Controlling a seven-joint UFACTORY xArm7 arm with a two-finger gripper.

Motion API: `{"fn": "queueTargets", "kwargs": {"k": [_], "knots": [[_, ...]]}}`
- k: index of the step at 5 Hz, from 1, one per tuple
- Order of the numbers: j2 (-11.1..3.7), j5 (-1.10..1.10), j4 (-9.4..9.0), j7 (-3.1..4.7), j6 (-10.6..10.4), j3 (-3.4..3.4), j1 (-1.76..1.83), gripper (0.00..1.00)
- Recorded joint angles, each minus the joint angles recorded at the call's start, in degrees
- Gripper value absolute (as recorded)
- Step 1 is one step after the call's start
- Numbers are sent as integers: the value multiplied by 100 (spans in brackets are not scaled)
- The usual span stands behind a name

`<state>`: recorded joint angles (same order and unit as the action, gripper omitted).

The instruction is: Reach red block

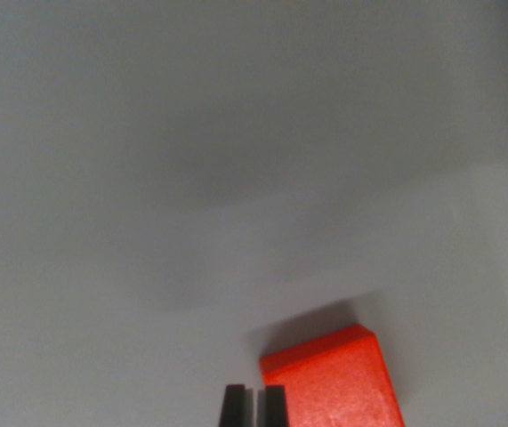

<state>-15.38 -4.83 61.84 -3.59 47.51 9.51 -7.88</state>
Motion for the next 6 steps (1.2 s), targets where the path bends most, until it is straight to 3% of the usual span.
{"fn": "queueTargets", "kwargs": {"k": [1, 2, 3, 4, 5, 6], "knots": [[-63, -11, -127, -24, -198, 39, -46, 0], [-63, -11, -127, -24, -198, 39, -46, 0], [-124, -21, -248, -46, -387, 76, -90, 0], [-124, -21, -248, -46, -387, 76, -90, 0], [-178, -31, -355, -66, -556, 109, -129, 0], [-178, -31, -355, -66, -556, 109, -129, 0]]}}
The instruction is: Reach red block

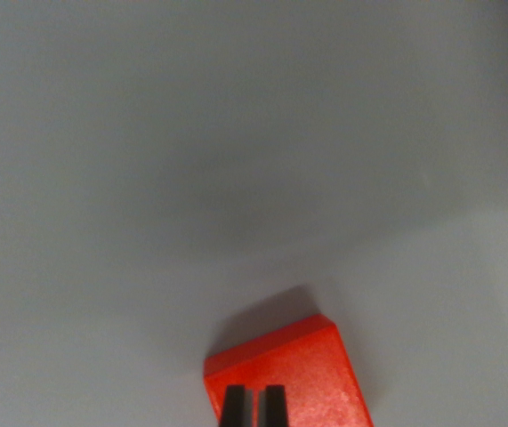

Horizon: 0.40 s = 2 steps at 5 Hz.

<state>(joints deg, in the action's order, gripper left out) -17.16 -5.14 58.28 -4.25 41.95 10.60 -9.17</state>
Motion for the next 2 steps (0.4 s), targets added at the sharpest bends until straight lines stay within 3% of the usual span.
{"fn": "queueTargets", "kwargs": {"k": [1, 2], "knots": [[-46, -8, -93, -17, -145, 29, -34, 0], [-46, -8, -93, -17, -145, 29, -34, 0]]}}
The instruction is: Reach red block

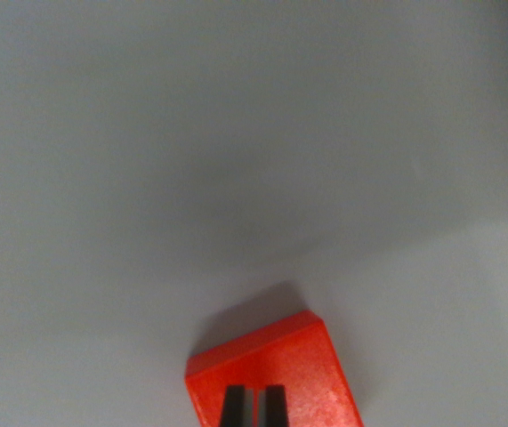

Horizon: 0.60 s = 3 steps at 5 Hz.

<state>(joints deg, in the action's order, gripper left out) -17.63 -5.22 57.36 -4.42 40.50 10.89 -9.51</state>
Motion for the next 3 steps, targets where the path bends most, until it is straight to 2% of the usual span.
{"fn": "queueTargets", "kwargs": {"k": [1, 2, 3], "knots": [[-38, -7, -77, -14, -120, 24, -28, 0], [-38, -7, -77, -14, -120, 24, -28, 0], [-67, -12, -134, -25, -210, 41, -49, 0]]}}
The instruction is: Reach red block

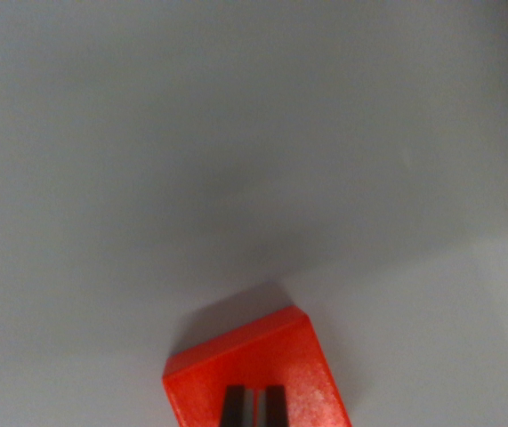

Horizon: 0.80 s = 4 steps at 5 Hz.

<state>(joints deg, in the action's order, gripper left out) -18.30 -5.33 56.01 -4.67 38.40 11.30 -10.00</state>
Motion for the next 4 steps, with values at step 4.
{"fn": "queueTargets", "kwargs": {"k": [4], "knots": [[-27, -5, -55, -10, -85, 17, -20, 0]]}}
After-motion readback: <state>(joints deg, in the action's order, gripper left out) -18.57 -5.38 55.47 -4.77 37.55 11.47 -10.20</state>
